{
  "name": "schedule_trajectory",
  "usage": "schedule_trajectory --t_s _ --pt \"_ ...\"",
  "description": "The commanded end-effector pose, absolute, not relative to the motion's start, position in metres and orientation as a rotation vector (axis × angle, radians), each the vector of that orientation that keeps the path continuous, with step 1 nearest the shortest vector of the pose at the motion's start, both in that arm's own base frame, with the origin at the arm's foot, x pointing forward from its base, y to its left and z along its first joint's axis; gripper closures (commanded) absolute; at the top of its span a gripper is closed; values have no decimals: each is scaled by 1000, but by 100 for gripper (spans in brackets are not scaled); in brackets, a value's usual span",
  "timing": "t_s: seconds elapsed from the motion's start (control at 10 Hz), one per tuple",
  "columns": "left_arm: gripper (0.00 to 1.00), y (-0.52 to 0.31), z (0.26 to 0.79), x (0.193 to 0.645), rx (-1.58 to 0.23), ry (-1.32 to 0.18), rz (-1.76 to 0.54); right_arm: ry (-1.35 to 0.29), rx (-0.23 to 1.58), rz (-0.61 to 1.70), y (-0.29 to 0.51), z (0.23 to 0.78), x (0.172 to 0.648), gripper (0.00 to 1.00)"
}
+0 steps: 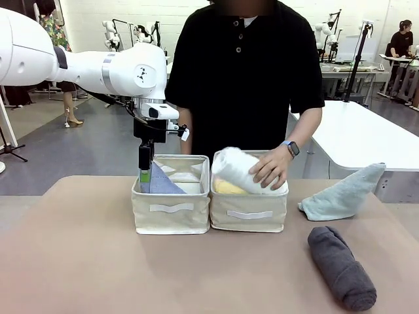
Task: Sort the towels based on their folding style.
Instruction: Pick up one triangle-folded towel and place it in the left Fabric basket.
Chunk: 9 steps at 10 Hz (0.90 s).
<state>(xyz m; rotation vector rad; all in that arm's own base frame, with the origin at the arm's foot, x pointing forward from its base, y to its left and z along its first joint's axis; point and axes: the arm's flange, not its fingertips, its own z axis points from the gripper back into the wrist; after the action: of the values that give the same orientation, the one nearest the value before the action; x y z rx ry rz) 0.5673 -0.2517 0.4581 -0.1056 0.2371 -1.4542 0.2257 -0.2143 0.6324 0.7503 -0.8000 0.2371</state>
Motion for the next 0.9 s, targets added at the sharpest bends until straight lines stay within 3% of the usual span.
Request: schedule_trajectory --t_s 0.0,0.2,0.8 --pt "0 -249 462 566 -137 236 -1470 -815 781 238 -213 634 228 0" --pt "0 -247 465 566 -92 219 -1467 -815 781 238 -213 634 228 0" --pt "2 -167 610 510 -27 -109 -1403 -815 781 238 -213 634 228 0"
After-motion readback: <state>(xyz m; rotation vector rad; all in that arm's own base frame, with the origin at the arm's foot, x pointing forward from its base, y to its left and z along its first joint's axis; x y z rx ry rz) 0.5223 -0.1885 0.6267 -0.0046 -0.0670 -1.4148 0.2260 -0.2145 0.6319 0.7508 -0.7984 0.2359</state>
